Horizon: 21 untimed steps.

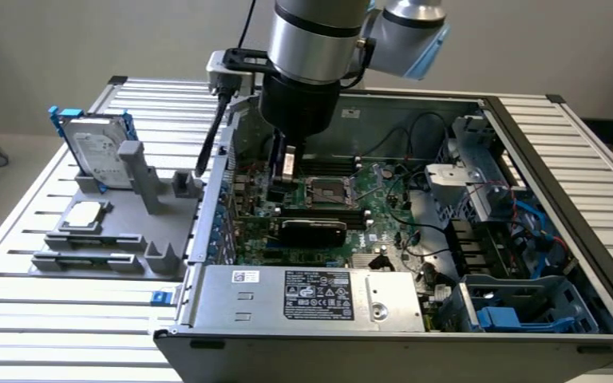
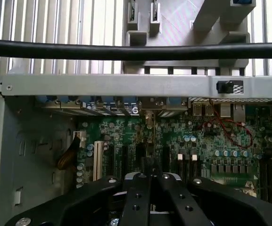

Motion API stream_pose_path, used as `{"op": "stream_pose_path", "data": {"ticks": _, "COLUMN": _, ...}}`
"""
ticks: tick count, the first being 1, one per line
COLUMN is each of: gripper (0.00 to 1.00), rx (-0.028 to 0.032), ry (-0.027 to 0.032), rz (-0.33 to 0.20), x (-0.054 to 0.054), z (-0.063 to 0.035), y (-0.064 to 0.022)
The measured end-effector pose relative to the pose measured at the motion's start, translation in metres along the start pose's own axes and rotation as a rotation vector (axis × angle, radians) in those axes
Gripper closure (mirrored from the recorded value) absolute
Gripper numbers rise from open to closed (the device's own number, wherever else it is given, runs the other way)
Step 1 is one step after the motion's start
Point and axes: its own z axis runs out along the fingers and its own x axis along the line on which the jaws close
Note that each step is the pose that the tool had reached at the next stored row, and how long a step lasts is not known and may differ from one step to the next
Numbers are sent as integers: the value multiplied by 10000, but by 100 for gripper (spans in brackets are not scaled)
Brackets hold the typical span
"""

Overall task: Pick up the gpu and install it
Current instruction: 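Insert the gpu into the slot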

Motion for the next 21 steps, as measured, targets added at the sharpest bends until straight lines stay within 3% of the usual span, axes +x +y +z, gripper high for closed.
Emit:
{"op": "stream_pose_path", "data": {"ticks": 4, "gripper": 89, "rx": 675, "ry": 6, "rz": 9, "x": 1, "z": -9, "y": -50}}
{"op": "stream_pose_path", "data": {"ticks": 5, "gripper": 89, "rx": 806, "ry": -2, "rz": 13, "x": 1, "z": -12, "y": -68}}
{"op": "stream_pose_path", "data": {"ticks": 7, "gripper": 89, "rx": 976, "ry": -52, "rz": 14, "x": 1, "z": -20, "y": -110}}
{"op": "stream_pose_path", "data": {"ticks": 10, "gripper": 89, "rx": 1139, "ry": -114, "rz": 12, "x": -12, "z": -31, "y": -140}}
{"op": "stream_pose_path", "data": {"ticks": 13, "gripper": 89, "rx": 1243, "ry": -128, "rz": 14, "x": -38, "z": -54, "y": -140}}
{"op": "stream_pose_path", "data": {"ticks": 17, "gripper": 89, "rx": 1259, "ry": -163, "rz": 16, "x": -44, "z": -77, "y": -137}}
{"op": "stream_pose_path", "data": {"ticks": 21, "gripper": 89, "rx": 1257, "ry": -162, "rz": 17, "x": -44, "z": -78, "y": -137}}
